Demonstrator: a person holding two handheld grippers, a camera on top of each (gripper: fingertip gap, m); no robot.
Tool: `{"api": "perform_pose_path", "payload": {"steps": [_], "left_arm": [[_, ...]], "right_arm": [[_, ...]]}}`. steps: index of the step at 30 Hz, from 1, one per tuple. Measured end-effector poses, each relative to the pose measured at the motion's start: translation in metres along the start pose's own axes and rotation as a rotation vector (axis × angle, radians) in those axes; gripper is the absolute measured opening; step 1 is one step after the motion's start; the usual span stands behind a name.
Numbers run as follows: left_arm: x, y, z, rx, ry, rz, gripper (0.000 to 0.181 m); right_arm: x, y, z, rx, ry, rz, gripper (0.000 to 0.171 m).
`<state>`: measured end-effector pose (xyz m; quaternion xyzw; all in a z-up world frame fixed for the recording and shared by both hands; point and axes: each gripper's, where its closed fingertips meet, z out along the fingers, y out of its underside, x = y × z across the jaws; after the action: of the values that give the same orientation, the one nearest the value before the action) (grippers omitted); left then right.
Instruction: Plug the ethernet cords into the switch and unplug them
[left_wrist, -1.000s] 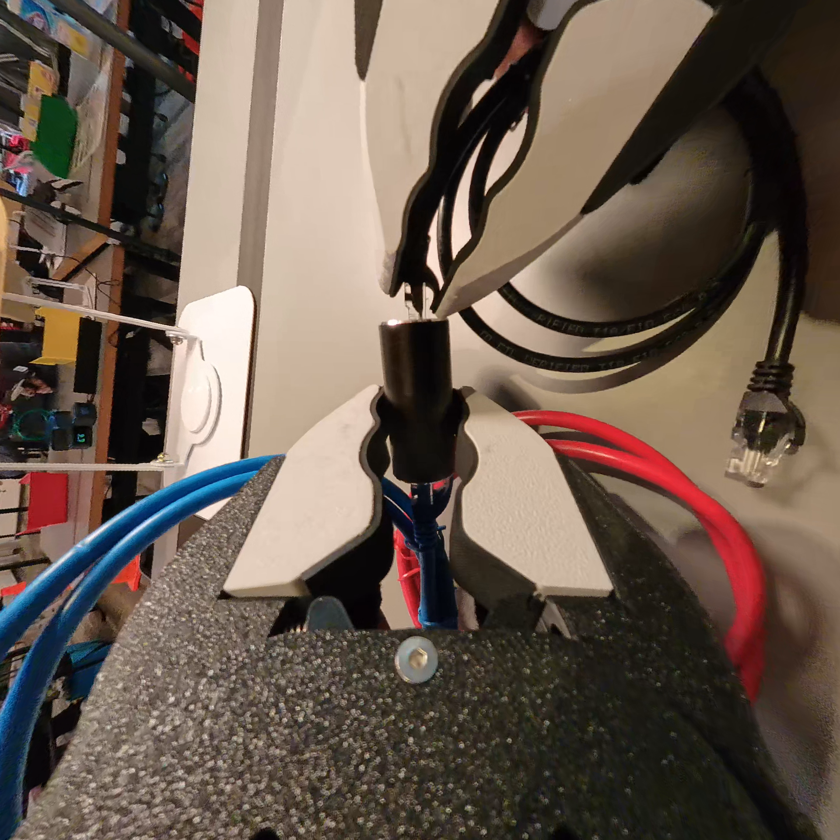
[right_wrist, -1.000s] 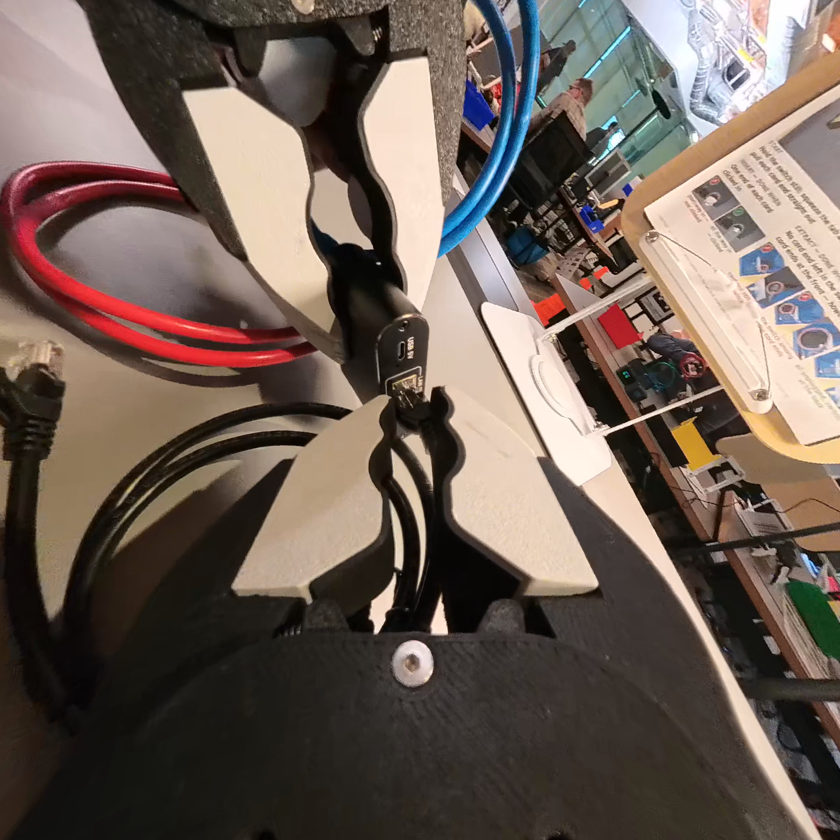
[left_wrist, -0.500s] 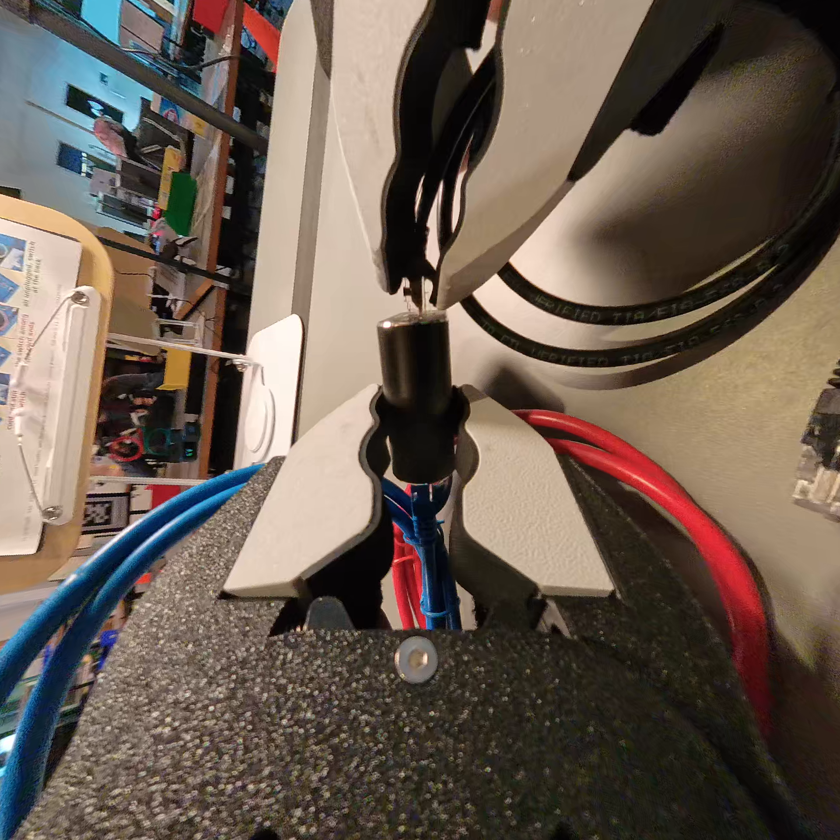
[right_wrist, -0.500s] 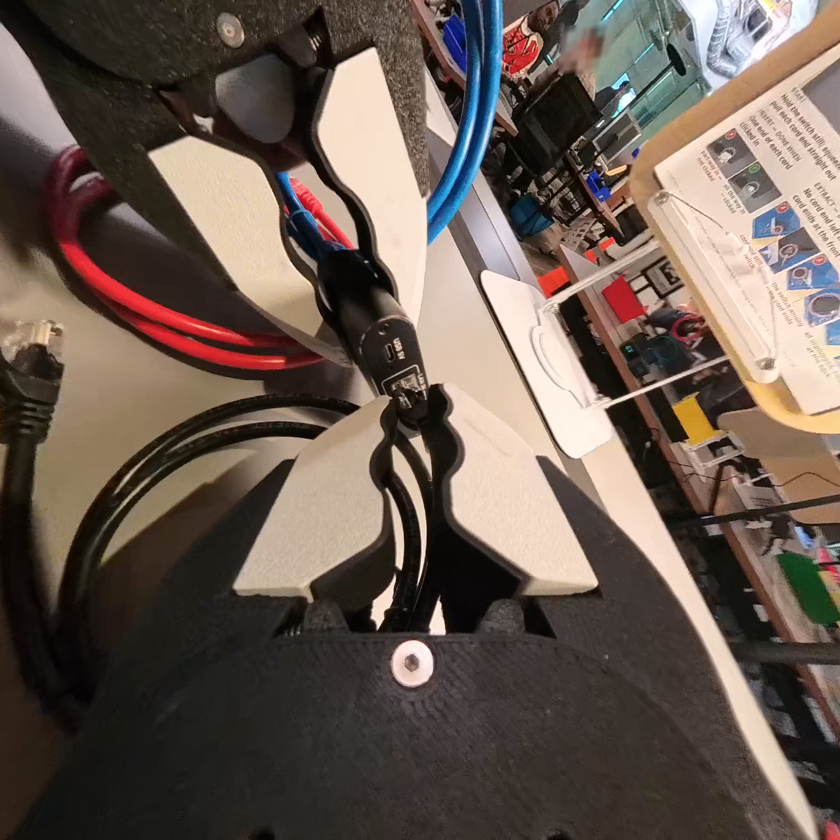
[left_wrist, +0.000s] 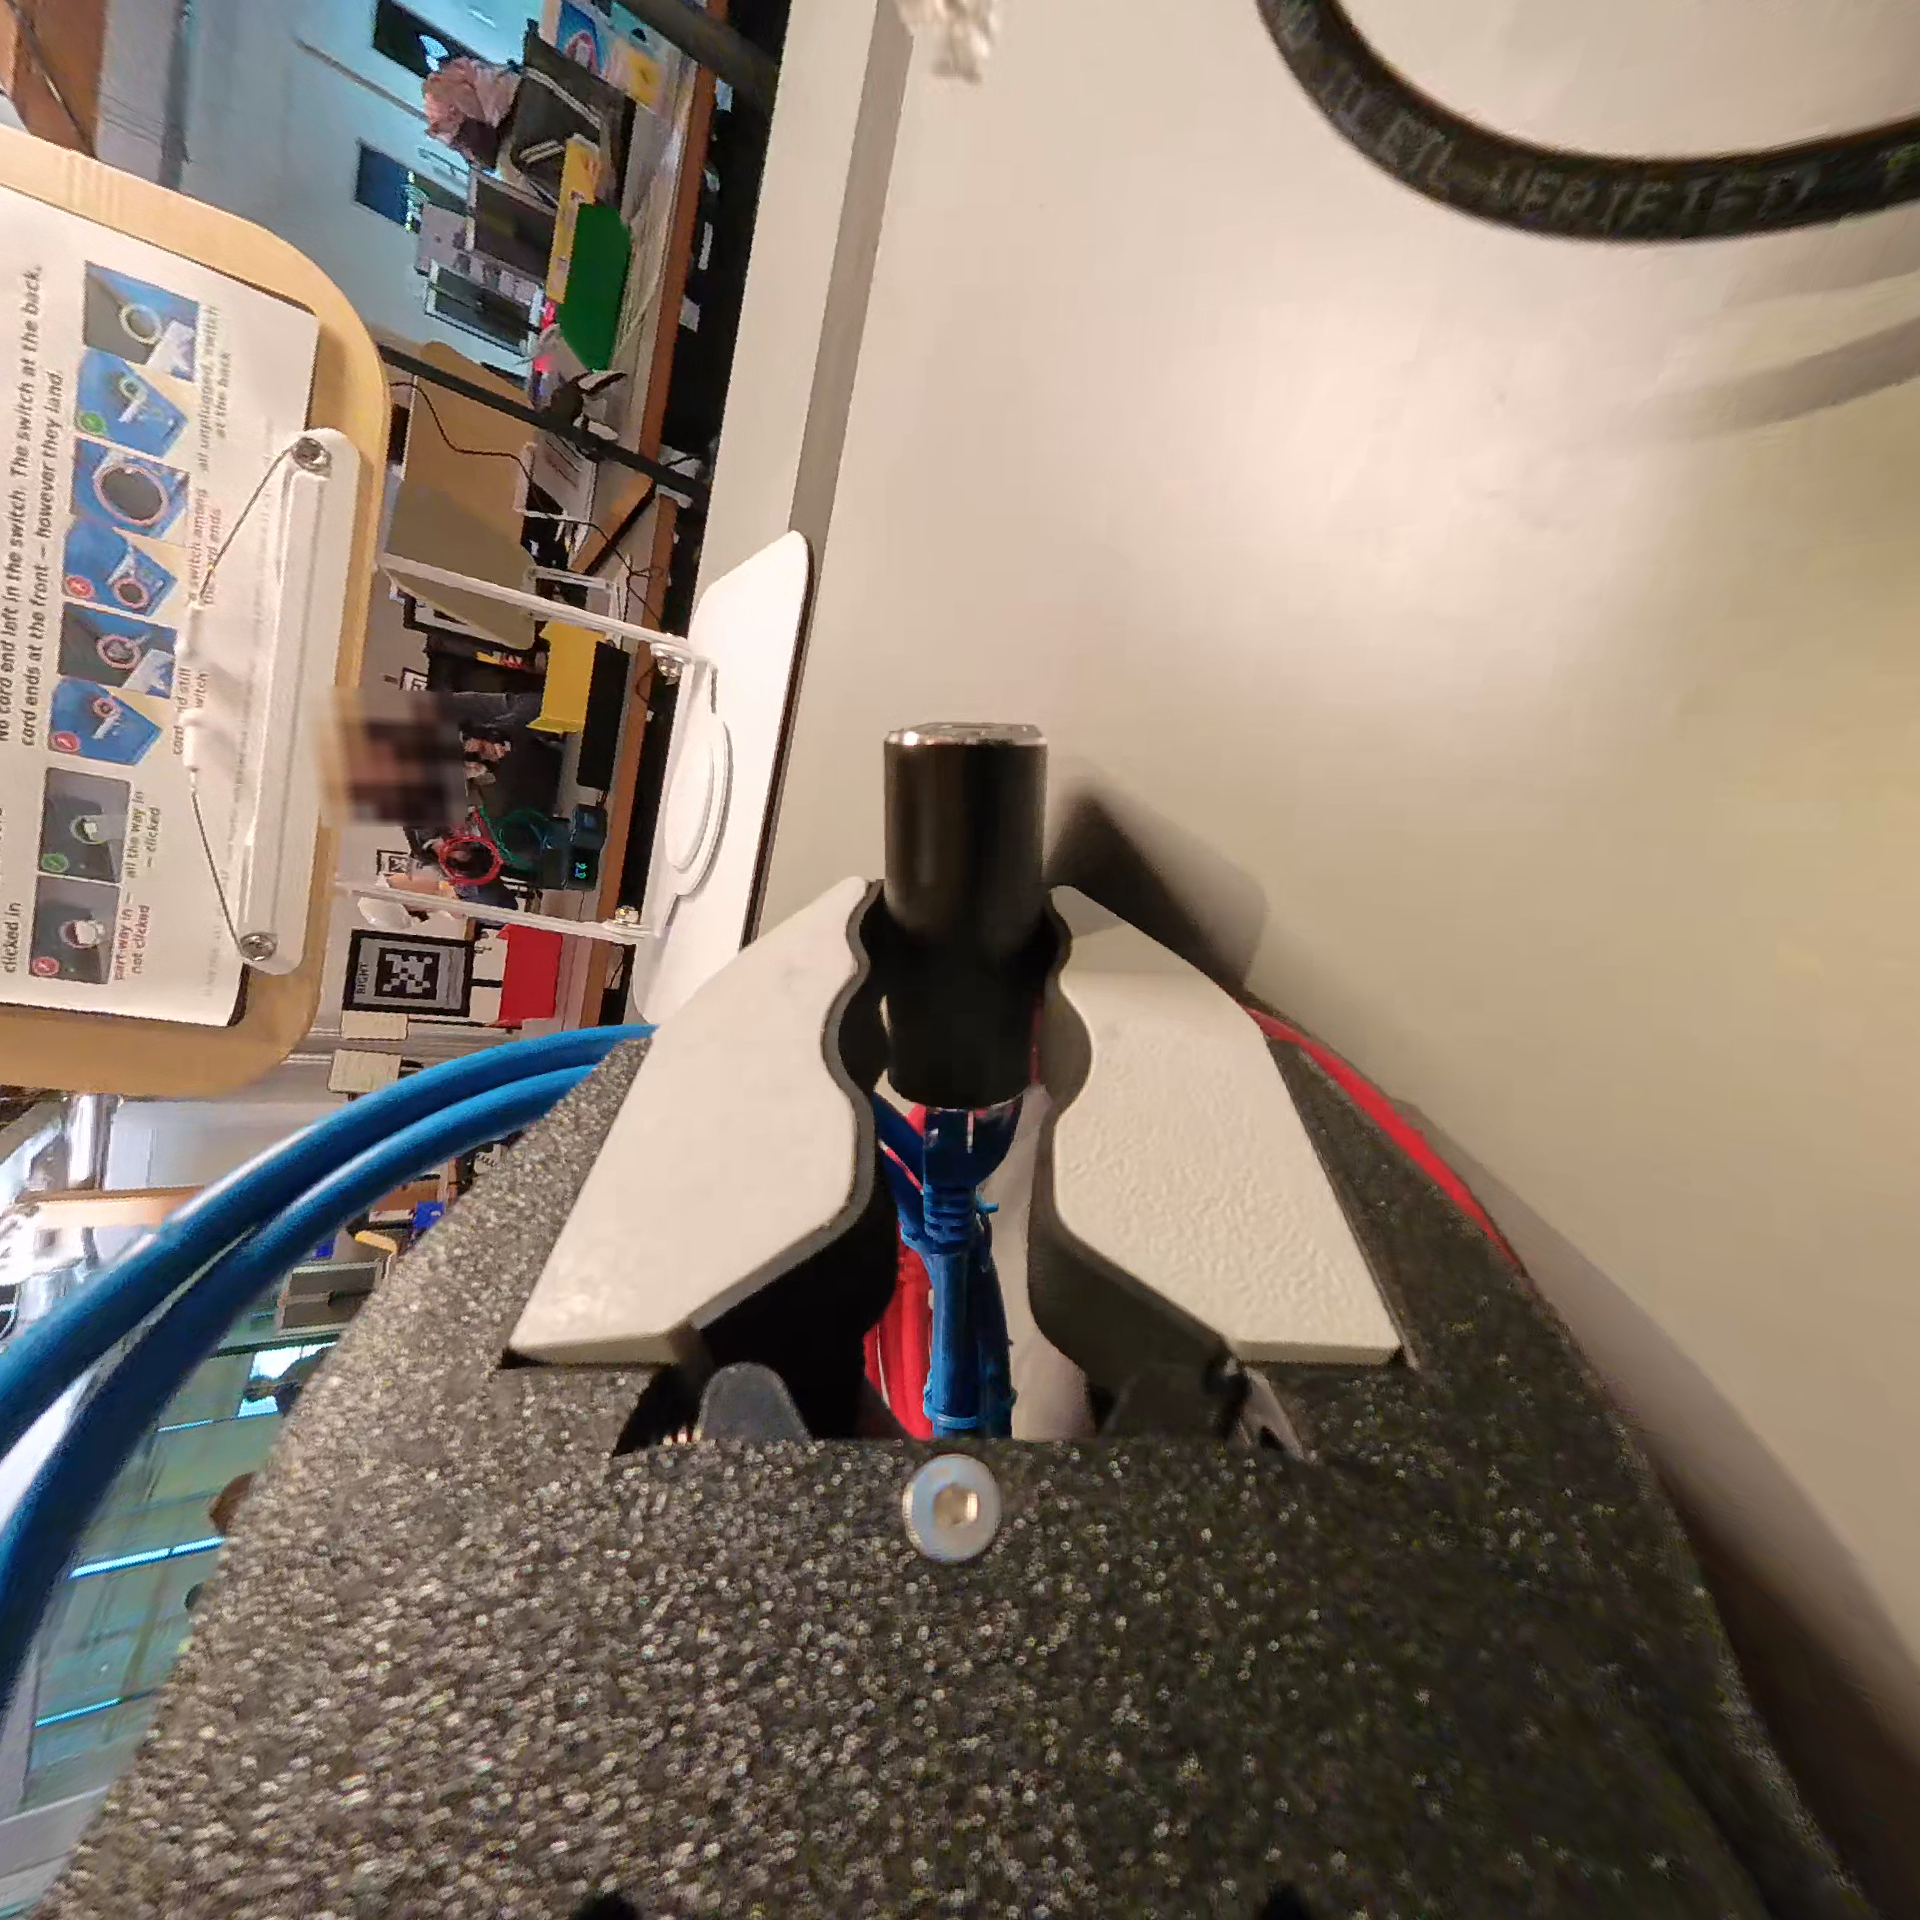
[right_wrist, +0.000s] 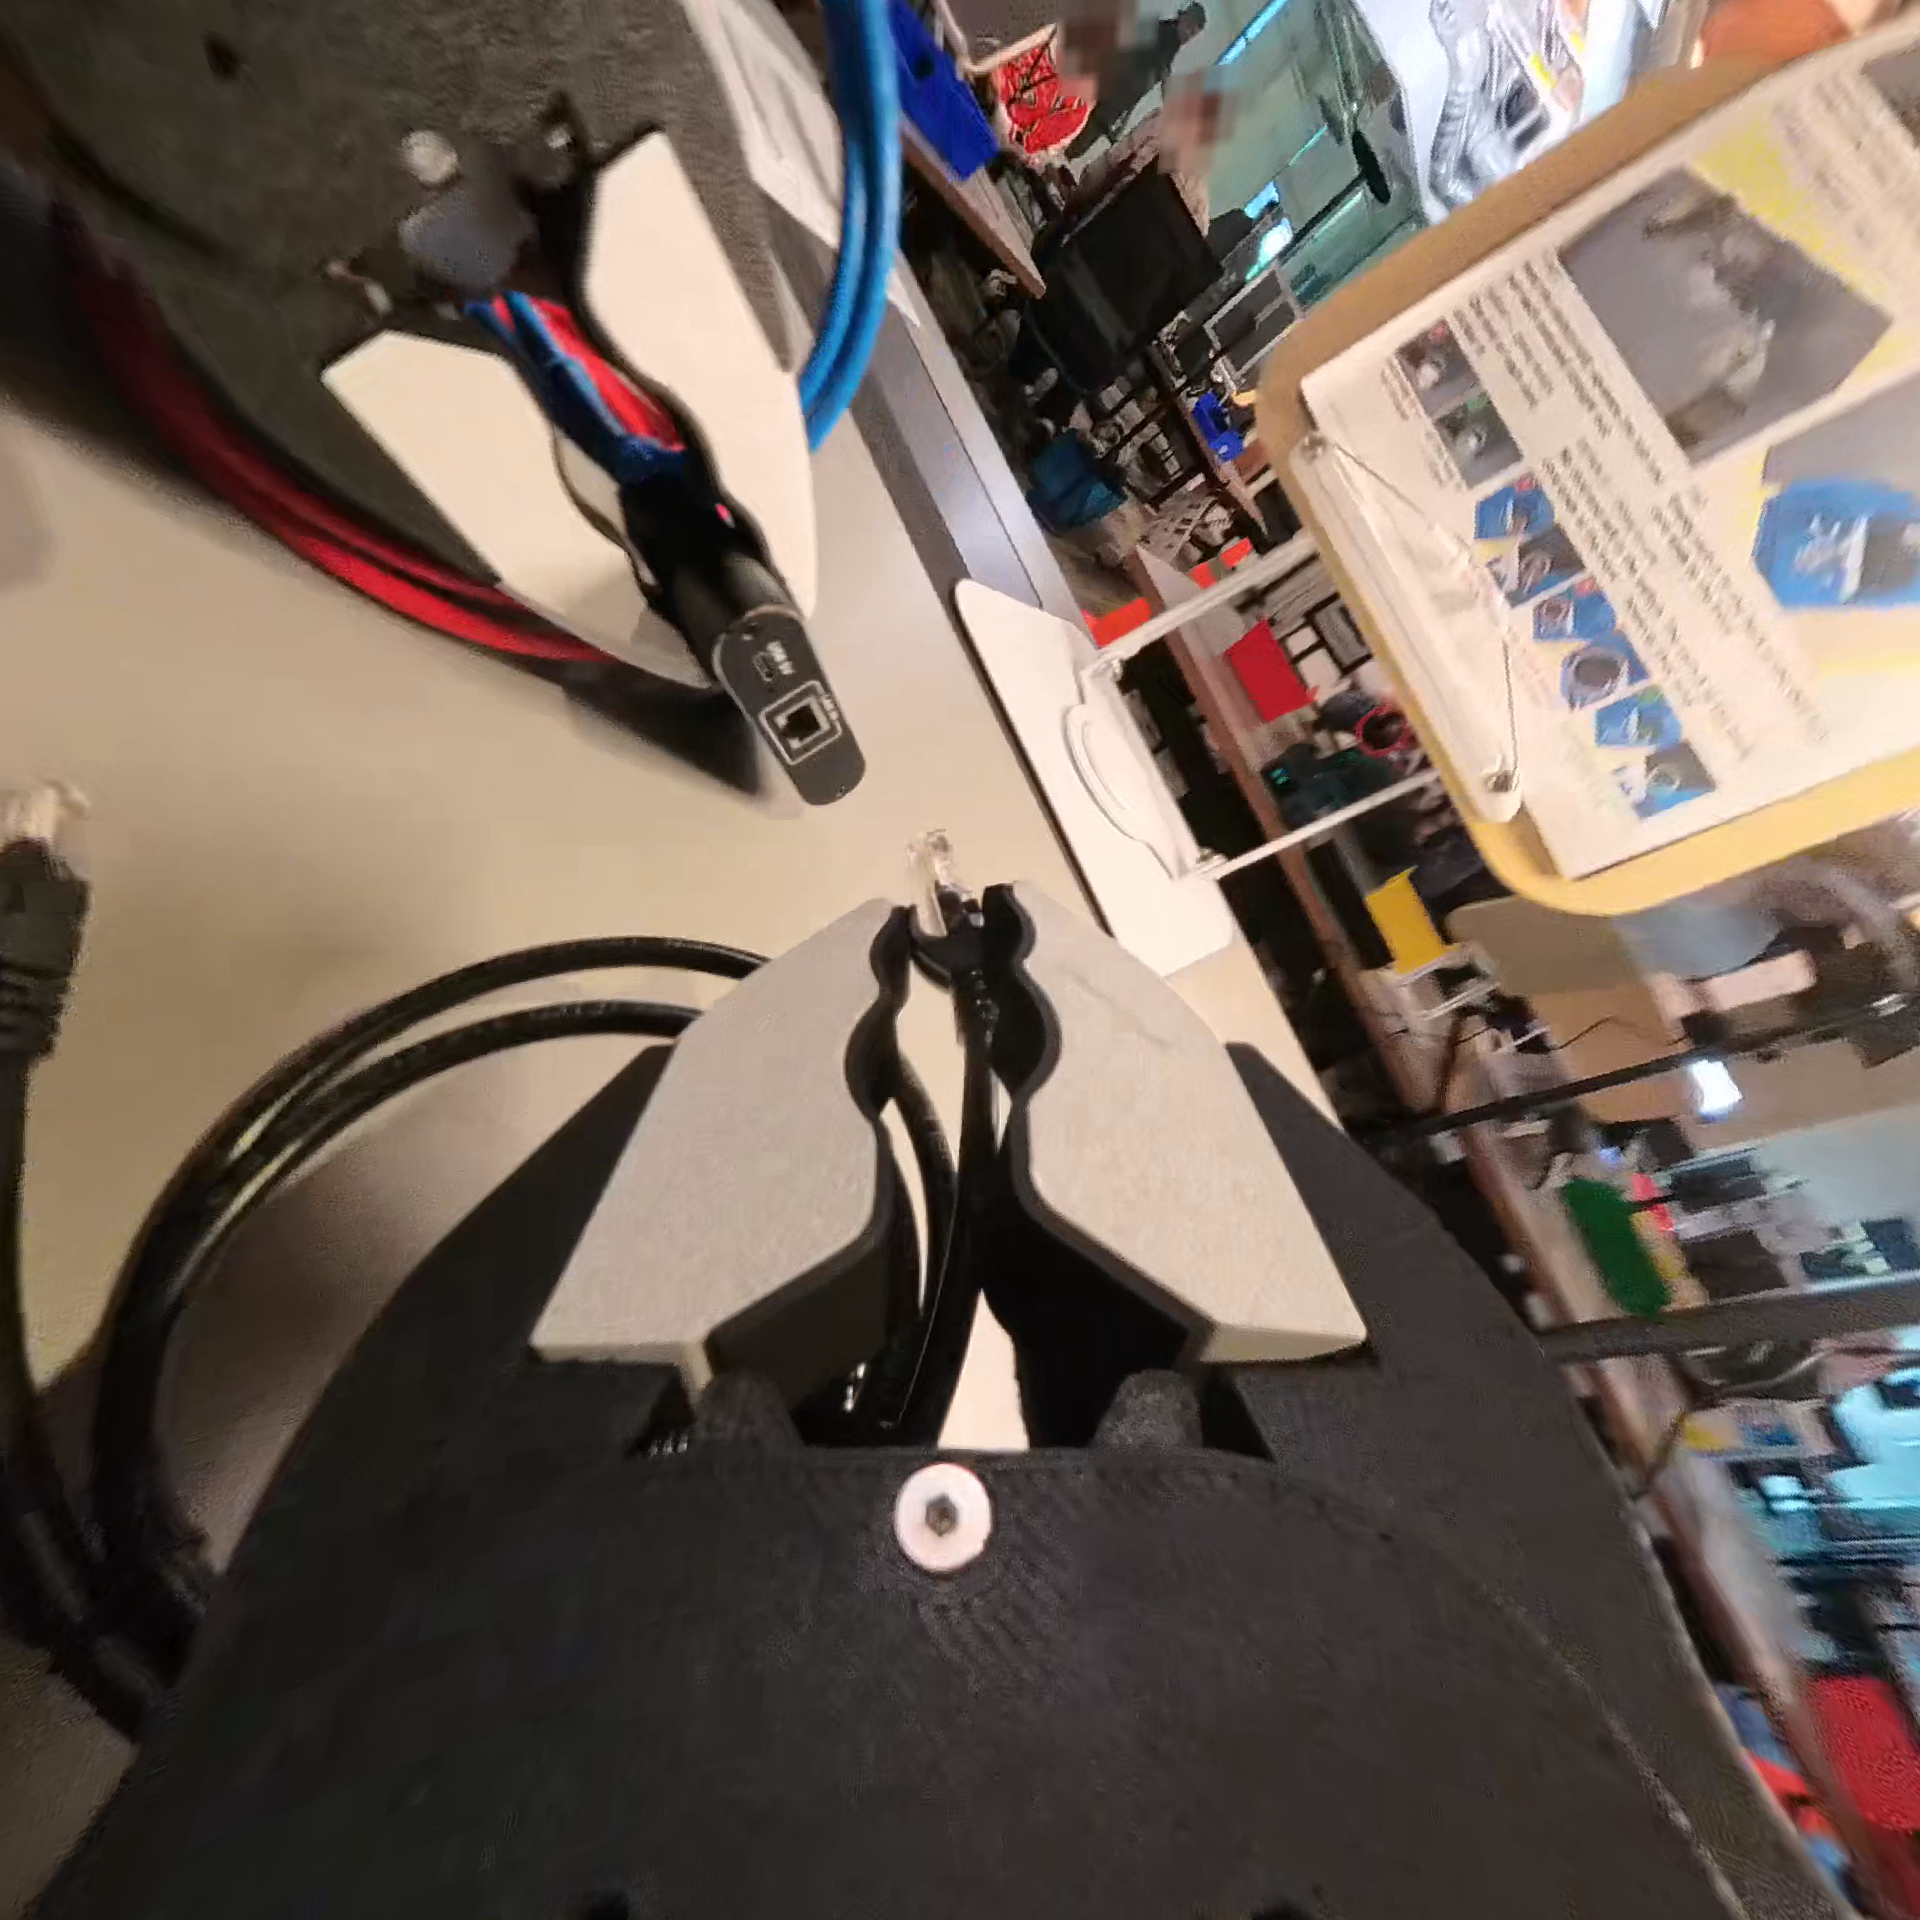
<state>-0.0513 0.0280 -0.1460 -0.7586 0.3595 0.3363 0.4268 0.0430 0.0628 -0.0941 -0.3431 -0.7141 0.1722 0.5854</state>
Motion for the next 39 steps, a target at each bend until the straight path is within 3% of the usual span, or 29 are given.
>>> {"api": "perform_pose_path", "payload": {"steps": [4, 11, 15, 20, 24, 28, 33, 39], "left_arm": [[-0.001, -0.001, 0.001, 0.011, -0.016, -0.001, 0.027], [-0.002, -0.007, -0.002, 0.044, -0.027, -0.031, 0.027], [-0.001, -0.011, -0.003, 0.063, -0.031, -0.037, 0.027], [-0.001, -0.012, -0.003, 0.068, -0.035, -0.037, 0.027], [0.000, -0.012, -0.002, 0.070, -0.030, -0.045, 0.027], [0.000, -0.012, -0.001, 0.066, -0.034, -0.037, 0.027], [-0.002, -0.014, -0.005, 0.069, -0.049, -0.037, 0.027], [-0.005, -0.020, -0.011, 0.089, -0.039, -0.073, 0.027]], "right_arm": [[0.004, 0.012, 0.002, -0.023, -0.034, 0.103, 0.015], [0.029, 0.002, -0.020, -0.045, 0.042, 0.092, 0.015], [0.077, -0.006, -0.068, -0.067, 0.207, 0.116, 0.015], [0.160, 0.009, -0.172, -0.122, 0.449, 0.205, 0.015], [0.225, 0.050, -0.275, -0.207, 0.672, 0.281, 0.015], [0.247, 0.117, -0.350, -0.262, 0.837, 0.439, 0.015], [0.202, 0.215, -0.358, -0.397, 0.816, 0.671, 0.015], [0.163, 0.252, -0.327, -0.620, 0.657, 0.609, 0.015]]}}
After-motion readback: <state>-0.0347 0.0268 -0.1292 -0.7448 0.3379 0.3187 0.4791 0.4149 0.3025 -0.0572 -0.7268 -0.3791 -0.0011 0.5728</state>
